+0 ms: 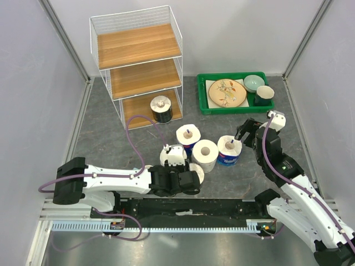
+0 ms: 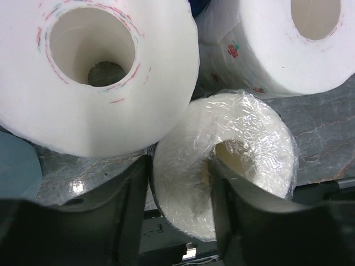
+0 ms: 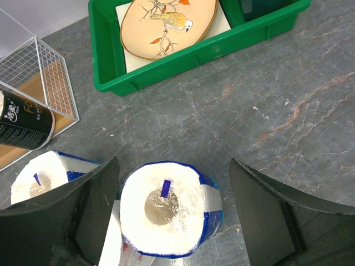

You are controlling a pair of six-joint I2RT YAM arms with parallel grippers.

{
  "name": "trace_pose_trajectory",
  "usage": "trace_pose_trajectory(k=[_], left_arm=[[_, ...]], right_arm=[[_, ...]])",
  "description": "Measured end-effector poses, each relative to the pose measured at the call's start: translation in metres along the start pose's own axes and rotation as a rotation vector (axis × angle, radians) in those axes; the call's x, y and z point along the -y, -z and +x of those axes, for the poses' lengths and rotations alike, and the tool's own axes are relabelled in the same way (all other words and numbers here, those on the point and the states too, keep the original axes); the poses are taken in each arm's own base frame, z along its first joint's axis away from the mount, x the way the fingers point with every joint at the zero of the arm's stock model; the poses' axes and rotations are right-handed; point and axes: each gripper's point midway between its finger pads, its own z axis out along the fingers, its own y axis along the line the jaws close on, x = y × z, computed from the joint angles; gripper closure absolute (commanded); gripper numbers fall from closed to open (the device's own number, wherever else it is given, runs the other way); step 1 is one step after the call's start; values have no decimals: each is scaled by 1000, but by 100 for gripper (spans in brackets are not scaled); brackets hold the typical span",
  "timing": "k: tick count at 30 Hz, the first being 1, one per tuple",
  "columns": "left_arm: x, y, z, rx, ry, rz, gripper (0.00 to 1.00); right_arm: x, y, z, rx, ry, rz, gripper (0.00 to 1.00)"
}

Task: Place and organize the paper towels onto the shelf

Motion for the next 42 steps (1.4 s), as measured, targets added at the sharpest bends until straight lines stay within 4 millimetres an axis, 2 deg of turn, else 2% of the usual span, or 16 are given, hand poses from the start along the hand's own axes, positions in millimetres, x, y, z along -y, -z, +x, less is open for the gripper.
trace_pose_trajectory(k=[4,11,16,23,28,35,37,38,42], left_arm=[[0,0,0,1,-13,1,67],[2,2,-2,-4,-29,10,67],[6,19,-18,11,-3,67,67],[10,65,-68,91,108,220,66],[-6,85,-109,213,158,249,60],[-55,70,-174,370,181,84,60],[-63,67,-186,395,169,60,60],[-74,63,-197,417,184,23,60],[-98,58,-223,477,195,-54,60]], right_arm=[[0,0,0,0,0,0,11],[0,1,-1,2,-2,-1,11],[0,1,-1,2,-2,-1,11],[0,0,0,0,0,4,11],[1,-2,2,-6,1,8,11],[1,-2,2,-8,2,9,11],[1,-2,2,-8,2,9,10],[1,-2,2,-8,2,9,10],[1,-4,4,-13,6,12,11]])
